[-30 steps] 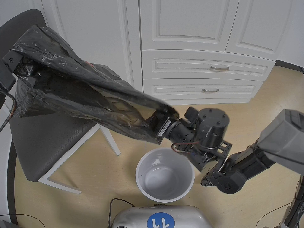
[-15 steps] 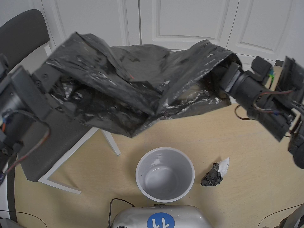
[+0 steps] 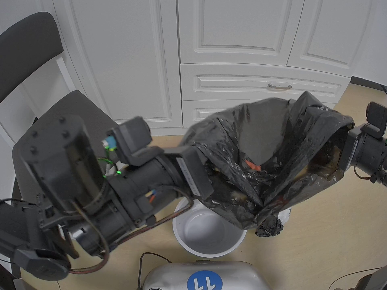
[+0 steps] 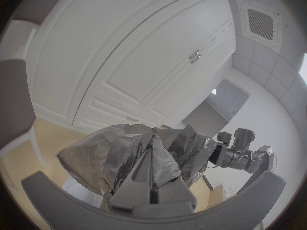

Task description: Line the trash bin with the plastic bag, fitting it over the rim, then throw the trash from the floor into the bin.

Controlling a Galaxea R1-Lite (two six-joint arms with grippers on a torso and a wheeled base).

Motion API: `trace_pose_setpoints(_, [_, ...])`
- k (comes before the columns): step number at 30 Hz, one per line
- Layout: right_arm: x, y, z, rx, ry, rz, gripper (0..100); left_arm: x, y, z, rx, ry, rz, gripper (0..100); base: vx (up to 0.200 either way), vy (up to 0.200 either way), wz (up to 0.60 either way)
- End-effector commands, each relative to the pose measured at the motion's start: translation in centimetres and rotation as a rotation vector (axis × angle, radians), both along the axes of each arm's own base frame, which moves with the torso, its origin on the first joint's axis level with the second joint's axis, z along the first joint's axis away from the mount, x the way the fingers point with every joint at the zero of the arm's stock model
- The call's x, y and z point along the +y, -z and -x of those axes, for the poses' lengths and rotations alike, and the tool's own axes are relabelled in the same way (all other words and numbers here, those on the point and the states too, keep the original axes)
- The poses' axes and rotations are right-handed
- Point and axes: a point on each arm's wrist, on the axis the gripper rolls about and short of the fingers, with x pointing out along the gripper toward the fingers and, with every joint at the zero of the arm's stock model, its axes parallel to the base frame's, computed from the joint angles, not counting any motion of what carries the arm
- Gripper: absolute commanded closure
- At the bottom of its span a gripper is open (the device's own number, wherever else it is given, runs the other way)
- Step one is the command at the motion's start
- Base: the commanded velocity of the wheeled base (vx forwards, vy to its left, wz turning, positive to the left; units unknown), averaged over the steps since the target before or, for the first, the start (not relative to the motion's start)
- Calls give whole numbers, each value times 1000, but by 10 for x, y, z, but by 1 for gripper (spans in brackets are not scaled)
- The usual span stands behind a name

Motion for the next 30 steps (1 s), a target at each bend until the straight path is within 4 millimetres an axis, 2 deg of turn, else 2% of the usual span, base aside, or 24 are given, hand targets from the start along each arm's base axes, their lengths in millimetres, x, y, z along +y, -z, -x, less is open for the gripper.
trace_pose_setpoints(1, [-11, 21, -9, 48, 31, 85, 100, -23, 43, -26, 104, 10, -69, 100, 0, 0, 0])
trace_pose_setpoints(2, [-11, 21, -9, 48, 31, 85, 100, -23, 43, -26, 104, 10, -69, 100, 0, 0, 0])
trace_pose_setpoints(4, [-14, 29, -19, 77, 55, 103, 100, -34, 55, -46, 88, 0, -42, 100, 0, 0, 0])
trace_pose_setpoints(6, [-16, 30, -22, 82, 66, 110, 100, -37, 58, -52, 76, -6, -32, 100, 0, 0, 0])
trace_pose_setpoints(7, [-19, 32, -25, 85, 78, 125, 100, -43, 66, -65, 61, -18, -20, 100, 0, 0, 0])
trace_pose_setpoints(8, [-19, 32, -25, 85, 78, 125, 100, -43, 66, -65, 61, -18, -20, 100, 0, 0, 0])
trace_pose_setpoints(10, [-24, 36, -29, 93, 60, 144, 100, -53, 76, -81, 65, 4, -24, 100, 0, 0, 0])
trace_pose_setpoints(13, [-31, 40, -32, 98, 46, 169, 100, -66, 91, -94, 67, -1, -28, 100, 0, 0, 0])
trace_pose_setpoints(14, [-32, 40, -32, 98, 45, 174, 100, -69, 92, -97, 60, -3, -24, 100, 0, 0, 0])
trace_pose_setpoints(15, [-34, 43, -33, 100, 42, 195, 100, -75, 91, -108, 40, -19, 0, 100, 0, 0, 0])
trace_pose_setpoints(17, [-35, 46, -32, 98, 37, 213, 100, -76, 91, -114, 36, -25, 2, 100, 0, 0, 0])
trace_pose_setpoints(20, [-33, 49, -30, 100, 22, 231, 100, -75, 93, -115, 35, -27, -9, 100, 0, 0, 0])
trace_pose_setpoints(23, [-31, 56, -31, 120, 6, 261, 100, -63, 103, -113, 58, -48, -46, 100, 0, 0, 0])
trace_pose_setpoints(27, [-16, 76, -32, 179, -62, 325, 100, -44, 135, -94, 159, -49, -143, 100, 0, 0, 0])
trace_pose_setpoints(30, [-11, 82, -29, 183, -97, 361, 100, -37, 144, -84, 172, -44, -158, 100, 0, 0, 0])
